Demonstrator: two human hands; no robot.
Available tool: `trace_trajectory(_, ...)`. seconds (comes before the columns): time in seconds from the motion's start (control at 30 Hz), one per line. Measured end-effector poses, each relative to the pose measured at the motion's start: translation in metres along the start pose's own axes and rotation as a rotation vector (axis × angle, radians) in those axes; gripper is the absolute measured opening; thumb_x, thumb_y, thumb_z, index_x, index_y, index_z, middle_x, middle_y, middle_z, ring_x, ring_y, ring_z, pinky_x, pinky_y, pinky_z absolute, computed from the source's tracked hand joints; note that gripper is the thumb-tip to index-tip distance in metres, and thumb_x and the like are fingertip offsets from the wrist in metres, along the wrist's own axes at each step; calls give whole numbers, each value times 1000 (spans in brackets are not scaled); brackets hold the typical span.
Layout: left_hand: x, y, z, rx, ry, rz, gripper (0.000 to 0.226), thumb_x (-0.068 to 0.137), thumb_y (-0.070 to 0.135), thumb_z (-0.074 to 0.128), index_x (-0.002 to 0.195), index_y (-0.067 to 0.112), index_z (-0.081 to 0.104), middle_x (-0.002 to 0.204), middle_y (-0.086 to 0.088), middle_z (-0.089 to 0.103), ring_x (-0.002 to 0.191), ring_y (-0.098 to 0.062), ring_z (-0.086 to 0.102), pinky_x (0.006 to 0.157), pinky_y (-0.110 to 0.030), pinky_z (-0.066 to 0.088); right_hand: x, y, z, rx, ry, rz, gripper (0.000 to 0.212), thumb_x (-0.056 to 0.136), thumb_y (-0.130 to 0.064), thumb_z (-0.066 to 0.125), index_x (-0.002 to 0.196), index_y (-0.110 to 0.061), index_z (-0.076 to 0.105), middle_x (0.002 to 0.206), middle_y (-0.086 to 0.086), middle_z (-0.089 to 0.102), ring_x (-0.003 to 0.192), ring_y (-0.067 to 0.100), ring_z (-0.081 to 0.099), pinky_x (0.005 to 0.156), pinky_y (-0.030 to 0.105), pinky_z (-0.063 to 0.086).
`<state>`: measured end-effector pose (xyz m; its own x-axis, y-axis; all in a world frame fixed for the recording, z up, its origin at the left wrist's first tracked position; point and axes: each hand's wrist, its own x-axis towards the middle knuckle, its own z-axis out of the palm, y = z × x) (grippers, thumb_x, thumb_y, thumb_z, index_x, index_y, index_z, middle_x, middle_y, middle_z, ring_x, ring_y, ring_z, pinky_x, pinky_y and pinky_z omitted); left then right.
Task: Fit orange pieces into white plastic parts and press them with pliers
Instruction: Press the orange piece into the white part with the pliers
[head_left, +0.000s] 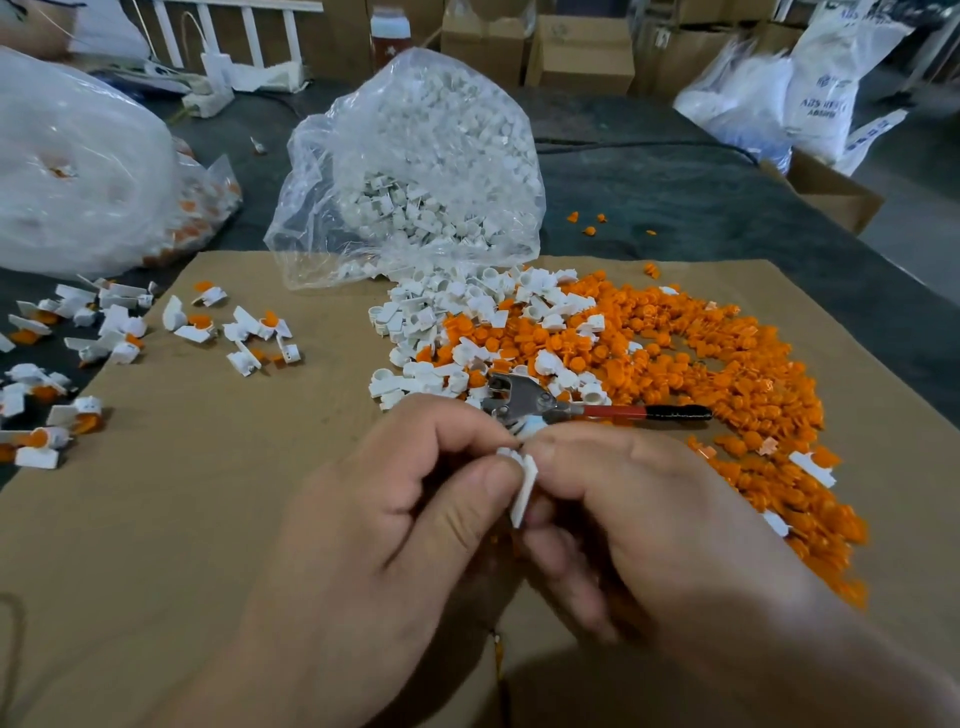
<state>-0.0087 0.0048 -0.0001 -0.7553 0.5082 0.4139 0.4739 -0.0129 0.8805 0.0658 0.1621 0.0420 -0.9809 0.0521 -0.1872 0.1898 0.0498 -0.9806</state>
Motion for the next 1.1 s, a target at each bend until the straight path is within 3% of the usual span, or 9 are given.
trace_trajectory(0.1,4,7,-3,-206,-19,-254,39,72,66,72,89,31,70,58,2,62,44,-14,58,42,-25,47,-3,3,-6,-777,223,-470,21,92,-52,45,90,-34,55,79,-13,59,67,4,58,55,23,45)
trace_trajectory(0.2,8,12,-2,-428,-40,-433,23,71,43,76,76,21,71,53,-5,56,37,-12,50,36,-19,39,-2,2,-8,-968,210,-608,14,96,-43,43,91,-31,48,84,-13,48,70,8,51,55,30,44)
trace_trajectory(0.33,9,14,0,-440,-40,-428,16,74,34,72,73,19,69,53,-5,55,37,-13,48,34,-19,38,-1,1,-4,-943,207,-581,19,98,-43,40,89,-29,51,81,-13,48,69,9,51,54,34,45)
trace_trajectory(0.67,6,2,-1,-425,-65,-337,33,72,54,77,81,24,71,56,-3,58,38,-14,52,36,-20,41,-3,-3,2,-1015,255,-553,28,98,-44,33,89,-29,55,80,-12,49,68,10,51,55,36,46)
trace_trajectory(0.73,8,-6,-1,-240,-29,-209,38,77,66,71,89,30,71,59,1,63,42,-15,57,41,-23,46,-5,-1,5,-788,222,-404,32,98,-52,33,82,-32,53,71,-12,53,64,7,53,53,29,42)
trace_trajectory(0.8,12,-10,-1,-45,-6,-91,16,81,60,65,87,46,71,64,10,68,50,-8,64,49,-18,49,-6,-2,6,-400,114,-219,37,100,-49,38,71,-32,55,52,-11,51,45,6,46,45,23,36)
trace_trajectory(0.87,15,-10,0,4,-15,-86,9,77,56,63,80,52,70,62,16,68,53,-3,65,50,-15,49,-8,-4,4,-271,36,-155,36,98,-44,42,67,-35,57,47,-11,48,40,4,41,41,20,32)
trace_trajectory(1.0,4,4,-2,-254,-22,-263,29,73,57,68,86,30,71,59,0,64,45,-16,61,43,-24,48,-2,4,1,-698,196,-380,25,96,-52,38,87,-36,55,80,-14,59,76,3,58,59,23,44)
trace_trajectory(1.1,9,11,1,-389,20,-342,22,77,43,71,81,22,71,58,-3,62,44,-15,58,41,-22,46,-1,5,-3,-802,281,-470,25,95,-53,39,87,-35,54,80,-15,56,78,3,57,64,24,44)
